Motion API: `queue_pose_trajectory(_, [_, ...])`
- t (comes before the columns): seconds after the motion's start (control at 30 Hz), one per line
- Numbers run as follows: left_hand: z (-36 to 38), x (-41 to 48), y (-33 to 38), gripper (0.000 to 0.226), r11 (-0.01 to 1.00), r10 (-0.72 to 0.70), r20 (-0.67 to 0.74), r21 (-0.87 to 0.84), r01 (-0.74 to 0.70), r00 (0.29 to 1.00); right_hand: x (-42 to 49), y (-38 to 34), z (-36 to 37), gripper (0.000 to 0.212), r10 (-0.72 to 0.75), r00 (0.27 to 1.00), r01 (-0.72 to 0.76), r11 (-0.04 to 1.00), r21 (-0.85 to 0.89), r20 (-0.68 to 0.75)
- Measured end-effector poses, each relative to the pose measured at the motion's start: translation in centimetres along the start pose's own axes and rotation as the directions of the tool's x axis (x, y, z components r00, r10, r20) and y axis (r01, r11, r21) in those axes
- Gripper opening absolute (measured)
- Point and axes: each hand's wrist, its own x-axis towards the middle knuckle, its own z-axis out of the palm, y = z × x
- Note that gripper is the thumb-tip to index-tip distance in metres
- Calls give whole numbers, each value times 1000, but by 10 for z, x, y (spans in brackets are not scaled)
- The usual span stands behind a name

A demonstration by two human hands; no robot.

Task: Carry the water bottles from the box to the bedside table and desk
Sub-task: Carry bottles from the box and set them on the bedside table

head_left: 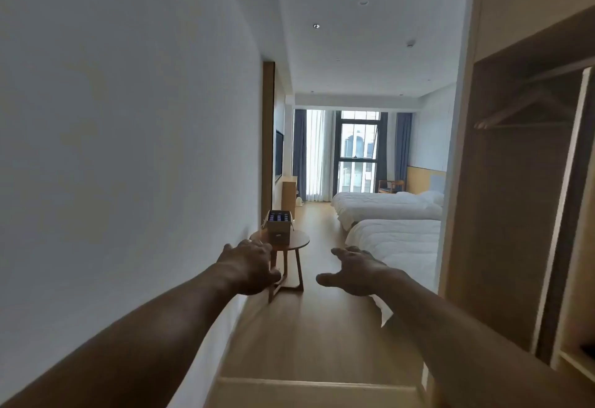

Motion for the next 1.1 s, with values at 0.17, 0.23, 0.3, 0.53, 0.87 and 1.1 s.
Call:
queue_pose_trajectory(0.17, [15,36,4,61,1000,-5,50,11,4,999,33,15,7,89,-5,999,4,1000,9,49])
queue_pose_trajectory(0.23, [21,60,2,60,1000,0,52,-5,1,999,55,19,11,88,-3,999,3,1000,5,50])
queue_pose_trajectory(0.3, [27,87,-3,60,1000,14,43,-12,-13,999,86,24,15,88,10,999,-9,1000,-20,38])
queue_pose_trajectory(0.53, [44,201,-32,57,998,50,12,-29,-49,999,199,25,19,89,40,999,-40,999,-30,4])
queue_pose_trajectory(0.87, [91,361,-41,56,993,113,51,-32,-111,992,343,65,22,86,82,997,-82,997,-6,-7])
queue_pose_trajectory(1.1, [130,490,-4,53,993,117,51,-38,-115,992,462,134,16,85,71,997,-71,997,5,-26])
